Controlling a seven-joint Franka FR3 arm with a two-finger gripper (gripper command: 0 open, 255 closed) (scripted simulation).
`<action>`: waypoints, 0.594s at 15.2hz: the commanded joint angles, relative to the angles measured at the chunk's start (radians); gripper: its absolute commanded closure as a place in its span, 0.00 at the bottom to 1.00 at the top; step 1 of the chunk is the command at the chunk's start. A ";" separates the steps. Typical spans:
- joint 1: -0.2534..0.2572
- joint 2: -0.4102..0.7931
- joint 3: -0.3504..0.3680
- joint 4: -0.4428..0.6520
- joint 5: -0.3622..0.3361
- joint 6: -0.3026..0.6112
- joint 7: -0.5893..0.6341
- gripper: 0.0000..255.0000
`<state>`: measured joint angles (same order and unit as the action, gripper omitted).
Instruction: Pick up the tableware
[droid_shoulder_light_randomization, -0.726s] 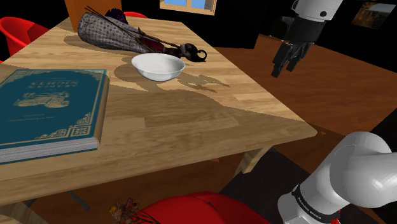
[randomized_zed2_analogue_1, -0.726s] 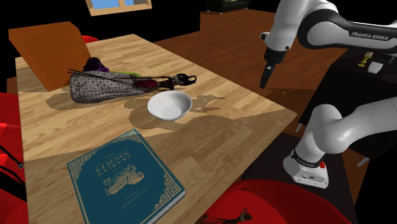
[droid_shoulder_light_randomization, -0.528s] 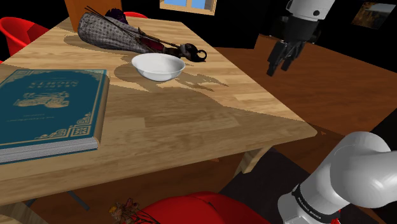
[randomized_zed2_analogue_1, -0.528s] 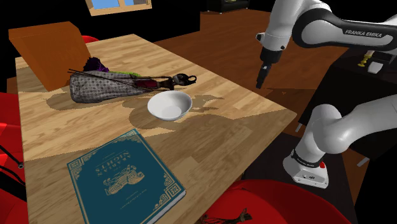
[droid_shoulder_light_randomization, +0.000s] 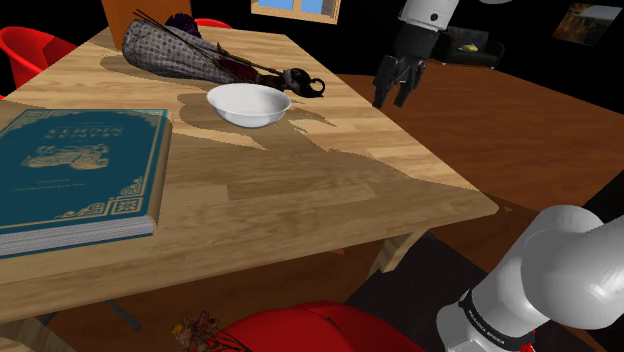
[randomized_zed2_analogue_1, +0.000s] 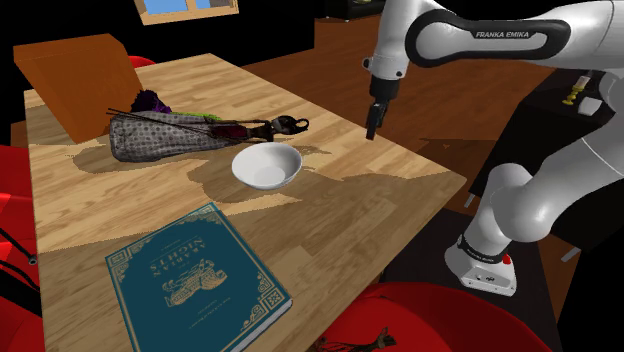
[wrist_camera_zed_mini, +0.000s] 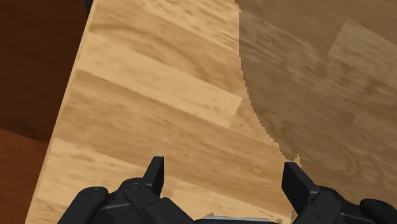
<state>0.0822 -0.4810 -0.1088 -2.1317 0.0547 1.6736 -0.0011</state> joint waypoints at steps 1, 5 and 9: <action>0.017 0.075 -0.012 0.049 0.044 0.020 -0.018 0.00; 0.043 0.231 -0.037 0.172 0.136 0.033 -0.063 0.00; 0.059 0.390 -0.053 0.319 0.236 0.020 -0.108 0.00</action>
<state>0.1370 -0.1355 -0.1583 -1.8528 0.2625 1.6961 -0.0977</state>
